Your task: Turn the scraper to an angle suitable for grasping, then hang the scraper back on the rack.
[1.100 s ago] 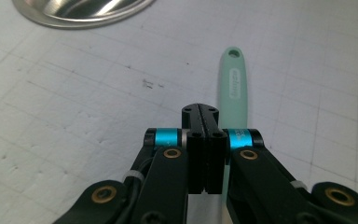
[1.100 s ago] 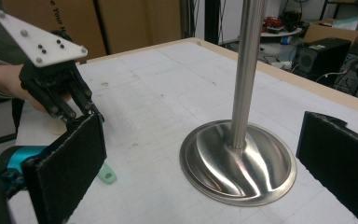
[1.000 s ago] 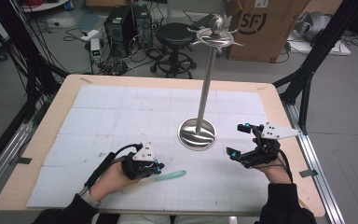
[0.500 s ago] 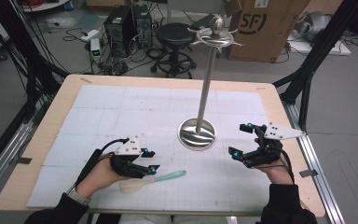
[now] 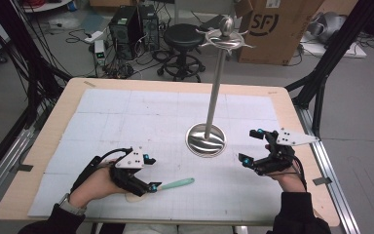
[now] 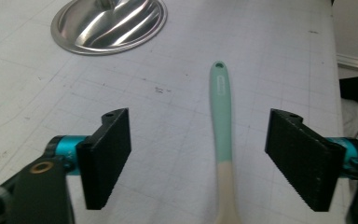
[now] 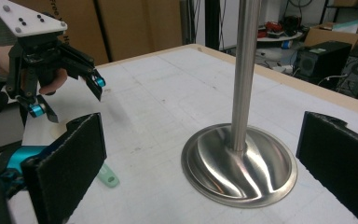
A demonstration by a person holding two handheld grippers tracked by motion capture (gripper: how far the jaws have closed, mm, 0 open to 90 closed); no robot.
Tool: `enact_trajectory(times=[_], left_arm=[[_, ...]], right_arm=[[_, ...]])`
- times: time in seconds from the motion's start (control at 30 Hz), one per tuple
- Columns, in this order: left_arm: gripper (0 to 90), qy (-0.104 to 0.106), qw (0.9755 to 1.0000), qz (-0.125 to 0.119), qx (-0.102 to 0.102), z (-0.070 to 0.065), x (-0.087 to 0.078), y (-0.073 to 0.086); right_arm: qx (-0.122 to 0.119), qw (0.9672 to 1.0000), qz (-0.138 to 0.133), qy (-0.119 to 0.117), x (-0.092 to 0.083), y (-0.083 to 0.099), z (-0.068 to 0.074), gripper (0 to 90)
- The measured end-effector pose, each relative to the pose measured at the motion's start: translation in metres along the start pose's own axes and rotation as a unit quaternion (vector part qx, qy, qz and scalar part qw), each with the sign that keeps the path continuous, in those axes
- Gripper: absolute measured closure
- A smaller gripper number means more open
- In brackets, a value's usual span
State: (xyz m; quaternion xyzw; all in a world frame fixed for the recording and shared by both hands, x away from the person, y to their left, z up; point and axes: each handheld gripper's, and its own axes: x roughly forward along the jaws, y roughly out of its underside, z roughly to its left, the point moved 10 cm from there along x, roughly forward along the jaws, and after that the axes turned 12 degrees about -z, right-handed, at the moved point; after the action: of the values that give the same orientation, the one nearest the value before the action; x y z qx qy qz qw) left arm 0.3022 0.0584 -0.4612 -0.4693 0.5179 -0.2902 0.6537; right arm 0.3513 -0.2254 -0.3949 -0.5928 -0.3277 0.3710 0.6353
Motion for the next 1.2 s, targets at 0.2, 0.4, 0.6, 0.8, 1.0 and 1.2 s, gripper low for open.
enact_trajectory(times=[0.2,0.4,0.6,0.8,1.0,1.2], left_arm=[[18.5,-0.004,0.9999,0.011,0.012,-0.004,0.001,0.006],[18.2,-0.008,0.9996,0.026,0.005,-0.004,0.002,0.012],[19.3,0.008,0.9992,0.038,-0.002,-0.008,0.006,0.013],[22.8,0.030,0.9963,0.079,-0.018,-0.011,0.013,0.018],[23.3,0.038,0.9936,0.104,-0.023,-0.003,0.019,0.011],[23.4,0.043,0.9855,0.158,-0.043,0.006,0.029,0.022]], right_arm=[[0.000,1.0000,-0.008,-0.004,0.005,-0.005,-0.002,0.5],[0.001,1.0000,-0.002,-0.008,0.011,-0.001,-0.003,0.5],[0.002,1.0000,-0.003,-0.008,0.010,-0.003,-0.002,0.5],[-0.001,1.0000,0.000,-0.009,0.011,-0.001,-0.002,0.5],[0.001,0.9999,0.004,-0.011,0.012,0.000,-0.001,0.5],[0.004,0.9999,0.005,-0.010,0.012,0.001,-0.002,0.5]])
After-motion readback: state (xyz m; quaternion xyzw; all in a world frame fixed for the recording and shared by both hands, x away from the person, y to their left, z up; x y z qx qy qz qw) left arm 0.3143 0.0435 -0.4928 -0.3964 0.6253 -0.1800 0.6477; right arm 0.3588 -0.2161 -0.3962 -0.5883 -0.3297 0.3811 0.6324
